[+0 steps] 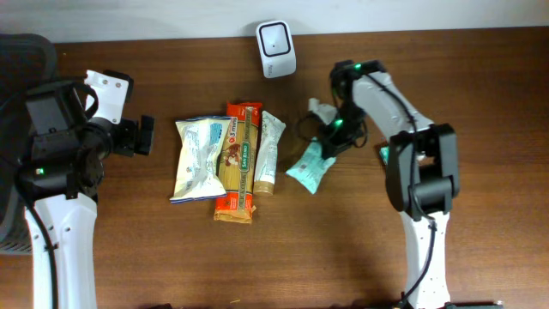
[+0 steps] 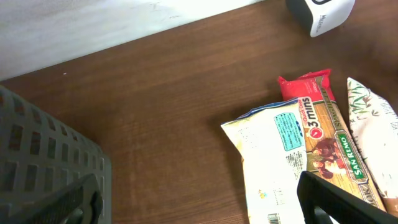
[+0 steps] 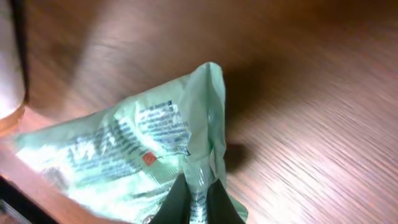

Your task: Scan the item barcode

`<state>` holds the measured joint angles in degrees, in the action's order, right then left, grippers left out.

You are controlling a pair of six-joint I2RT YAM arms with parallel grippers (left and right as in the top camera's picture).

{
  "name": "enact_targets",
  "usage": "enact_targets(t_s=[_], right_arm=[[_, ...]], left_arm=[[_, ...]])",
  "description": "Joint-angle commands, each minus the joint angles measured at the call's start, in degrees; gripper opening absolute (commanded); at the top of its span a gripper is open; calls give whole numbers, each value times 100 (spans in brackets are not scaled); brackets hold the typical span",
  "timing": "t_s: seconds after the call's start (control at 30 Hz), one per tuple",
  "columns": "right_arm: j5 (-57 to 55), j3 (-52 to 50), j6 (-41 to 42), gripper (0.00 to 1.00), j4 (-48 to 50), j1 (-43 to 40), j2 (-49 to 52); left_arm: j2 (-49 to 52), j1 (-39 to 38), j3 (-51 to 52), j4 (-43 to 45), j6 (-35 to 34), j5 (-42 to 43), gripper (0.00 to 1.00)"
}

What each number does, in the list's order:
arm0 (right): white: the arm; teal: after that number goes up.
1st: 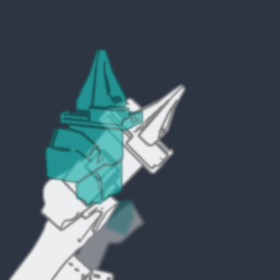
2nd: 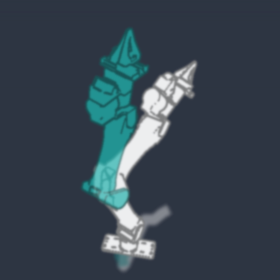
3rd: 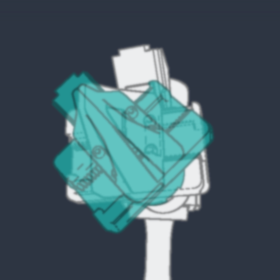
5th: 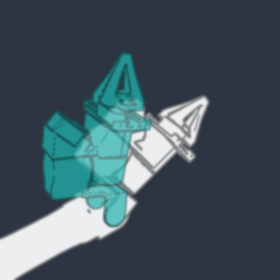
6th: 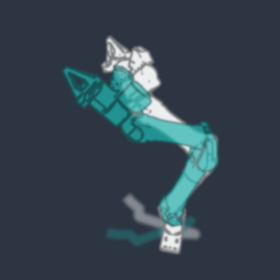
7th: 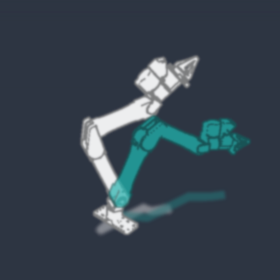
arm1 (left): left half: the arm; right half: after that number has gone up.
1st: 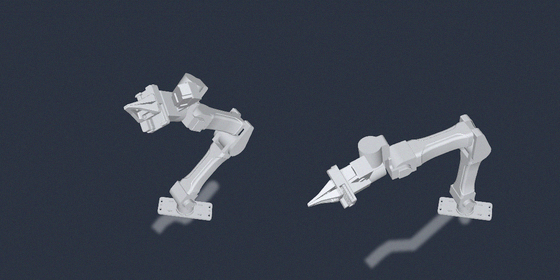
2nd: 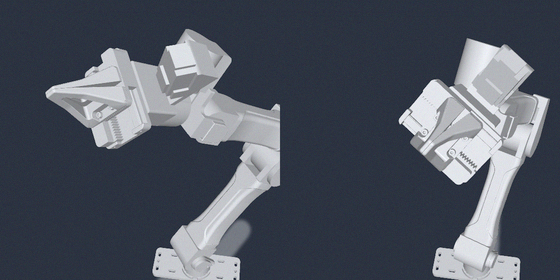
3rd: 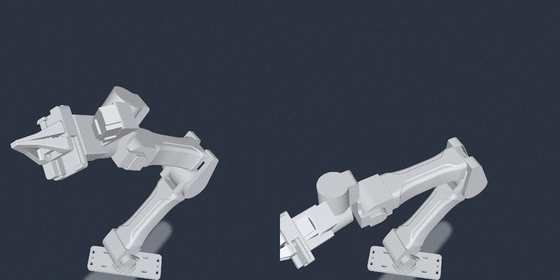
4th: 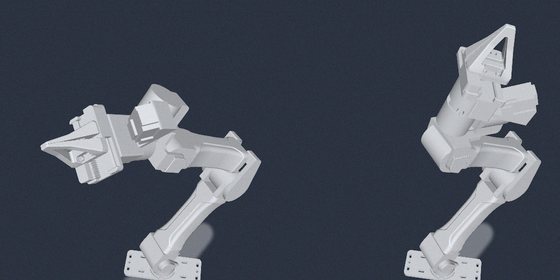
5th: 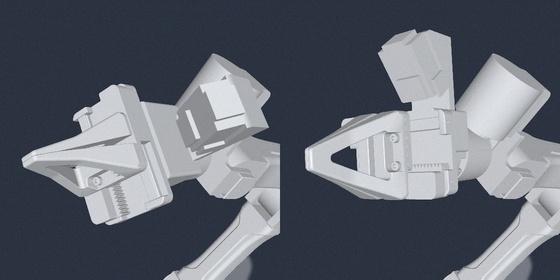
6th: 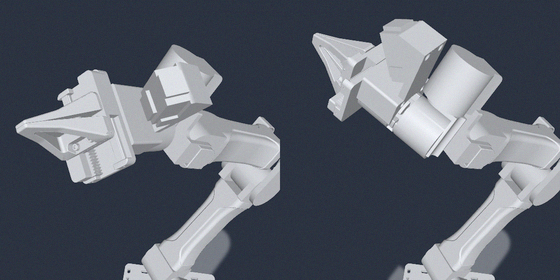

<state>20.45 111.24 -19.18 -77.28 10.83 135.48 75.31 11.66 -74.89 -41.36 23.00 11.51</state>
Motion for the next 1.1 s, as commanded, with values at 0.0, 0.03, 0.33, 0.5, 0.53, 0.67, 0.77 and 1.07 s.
enact_targets(t_s=[0.0,0.03,0.33,0.5,0.53,0.67,0.77,1.07], right_arm=[[-94,389,968,4,-118,-361,-769],[-94,400,1231,4,-118,-426,-898],[-636,22,3324,4,186,-214,-870],[-634,-529,3491,31,529,-66,-866],[-634,-533,3412,43,514,-72,-866],[-634,-461,2688,72,535,-240,-872],[-560,-455,2153,82,734,-535,-866],[780,-570,702,74,942,-750,-337]], left_arm=[[-66,24,-15,7,92,0,99],[-66,24,-15,7,92,0,99],[-66,24,-15,7,92,0,99],[-66,24,-15,7,92,0,99],[-66,24,-15,4,90,0,99],[-66,24,-15,7,90,0,99],[-66,24,-15,7,90,0,99],[-66,24,-15,7,92,0,99]])
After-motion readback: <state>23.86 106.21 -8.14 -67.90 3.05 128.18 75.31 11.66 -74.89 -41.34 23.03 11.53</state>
